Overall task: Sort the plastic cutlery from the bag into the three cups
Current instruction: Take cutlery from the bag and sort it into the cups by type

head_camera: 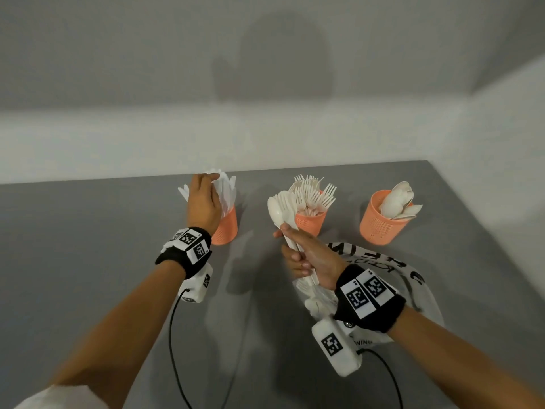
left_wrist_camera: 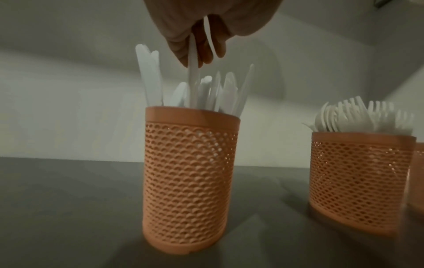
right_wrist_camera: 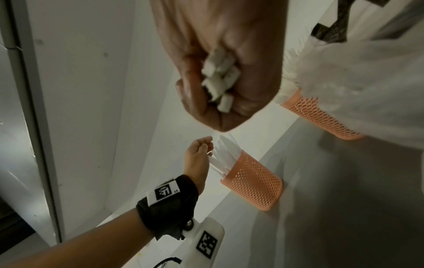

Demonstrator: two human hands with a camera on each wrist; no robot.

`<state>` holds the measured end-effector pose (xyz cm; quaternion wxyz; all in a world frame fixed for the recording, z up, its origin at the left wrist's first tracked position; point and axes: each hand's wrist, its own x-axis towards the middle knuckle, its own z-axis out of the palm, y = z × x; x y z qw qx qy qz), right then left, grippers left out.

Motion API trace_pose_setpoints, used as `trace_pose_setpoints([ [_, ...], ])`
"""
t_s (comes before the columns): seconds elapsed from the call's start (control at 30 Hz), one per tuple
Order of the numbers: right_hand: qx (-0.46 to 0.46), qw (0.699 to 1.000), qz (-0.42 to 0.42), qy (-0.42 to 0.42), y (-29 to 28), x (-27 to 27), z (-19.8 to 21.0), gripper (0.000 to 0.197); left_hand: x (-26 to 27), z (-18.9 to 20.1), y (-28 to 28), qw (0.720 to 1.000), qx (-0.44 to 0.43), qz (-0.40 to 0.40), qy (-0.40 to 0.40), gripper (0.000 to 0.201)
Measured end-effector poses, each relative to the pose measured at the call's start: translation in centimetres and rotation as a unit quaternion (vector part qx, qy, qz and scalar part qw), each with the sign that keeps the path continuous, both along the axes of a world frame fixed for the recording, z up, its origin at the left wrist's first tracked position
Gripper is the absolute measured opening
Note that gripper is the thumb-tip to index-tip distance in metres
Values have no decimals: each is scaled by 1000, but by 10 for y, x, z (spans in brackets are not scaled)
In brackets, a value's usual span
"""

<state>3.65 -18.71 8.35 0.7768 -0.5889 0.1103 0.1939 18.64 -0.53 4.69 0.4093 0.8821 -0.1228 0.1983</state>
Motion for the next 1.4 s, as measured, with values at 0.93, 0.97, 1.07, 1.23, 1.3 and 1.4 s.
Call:
trace_pose_setpoints([
  [0.93,-172,980,-59,-79,-21,-32,-2,35,-99,42,-56,951,-120,-227,172,14],
  [0.97,-175,979,-65,-82,-22,-33,-1,33,-100,43,-56,945,-144,-230,183,15],
  [1.07,-210,970,-76,-94,-23,-34,-1,30,-107,46,-59,928,-205,-232,206,15],
  [1.23,-271,945,-132,-131,-23,-31,-4,31,-118,45,-68,918,-293,-172,206,10],
  [1.3,-312,926,-148,-154,-23,-29,-8,33,-124,46,-72,907,-323,-162,218,11],
  [1.4,-348,906,-157,-186,-20,-27,-16,32,-131,47,-79,900,-336,-153,230,15],
])
